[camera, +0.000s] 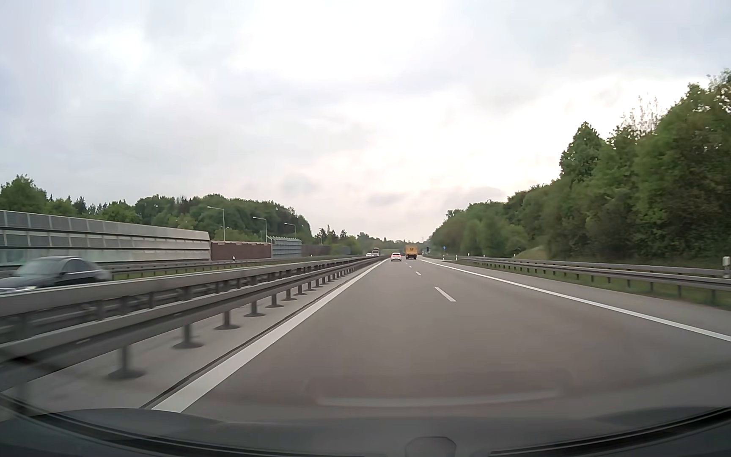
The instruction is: Follow the waypoints while adhering to traffic rules and regulations
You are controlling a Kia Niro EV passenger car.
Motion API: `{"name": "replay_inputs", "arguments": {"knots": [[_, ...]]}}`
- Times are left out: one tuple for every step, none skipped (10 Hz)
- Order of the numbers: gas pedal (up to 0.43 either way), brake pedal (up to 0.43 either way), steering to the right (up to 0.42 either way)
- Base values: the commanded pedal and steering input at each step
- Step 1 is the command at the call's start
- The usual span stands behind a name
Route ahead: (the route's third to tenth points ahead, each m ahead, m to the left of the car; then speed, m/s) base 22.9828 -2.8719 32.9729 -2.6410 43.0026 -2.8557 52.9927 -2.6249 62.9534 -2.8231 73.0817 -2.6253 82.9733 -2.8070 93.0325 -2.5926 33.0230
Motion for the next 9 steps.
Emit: {"name": "replay_inputs", "arguments": {"knots": [[0.157,0.000,-0.001],[0.157,0.000,-0.001],[0.157,0.000,-0.001],[0.157,0.000,-0.001],[0.157,0.000,-0.001],[0.169,0.000,-0.001],[0.177,0.000,-0.001],[0.177,0.000,-0.001],[0.189,0.000,-0.001]]}}
